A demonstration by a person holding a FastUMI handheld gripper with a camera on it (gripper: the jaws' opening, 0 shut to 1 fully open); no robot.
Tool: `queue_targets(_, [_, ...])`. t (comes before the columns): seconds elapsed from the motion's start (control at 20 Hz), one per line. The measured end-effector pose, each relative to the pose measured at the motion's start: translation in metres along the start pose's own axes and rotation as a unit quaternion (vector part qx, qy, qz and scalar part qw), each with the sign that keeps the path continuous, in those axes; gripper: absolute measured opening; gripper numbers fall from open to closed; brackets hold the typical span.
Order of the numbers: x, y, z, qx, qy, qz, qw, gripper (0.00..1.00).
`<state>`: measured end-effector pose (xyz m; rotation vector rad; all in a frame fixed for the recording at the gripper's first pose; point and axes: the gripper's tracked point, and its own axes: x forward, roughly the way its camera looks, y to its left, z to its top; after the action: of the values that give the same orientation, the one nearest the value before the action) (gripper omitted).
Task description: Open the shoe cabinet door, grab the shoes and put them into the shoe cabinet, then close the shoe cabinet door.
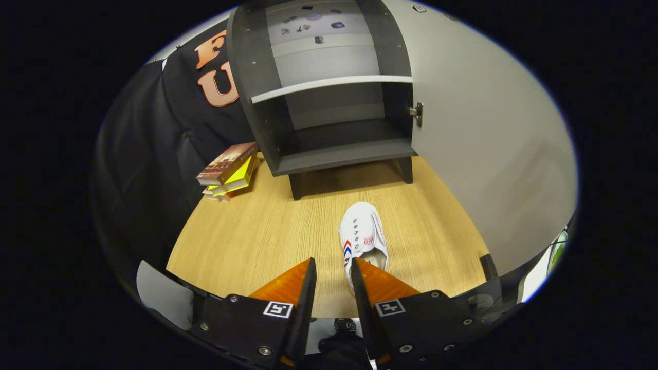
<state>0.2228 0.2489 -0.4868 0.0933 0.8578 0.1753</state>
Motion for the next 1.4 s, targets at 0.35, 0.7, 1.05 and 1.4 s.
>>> queue_targets(0.35, [0.073, -0.013, -0.032, -0.015, 0.054, -0.006, 0.998, 0.45])
queue_targets(0.7, [0.121, -0.026, -0.056, 0.003, 0.092, -0.007, 0.996, 0.46])
queue_targets(1.05, [0.107, -0.026, -0.062, 0.016, 0.098, 0.013, 0.995, 0.44])
queue_targets(1.4, [0.131, -0.022, -0.053, 0.026, 0.066, 0.002, 0.998, 0.23])
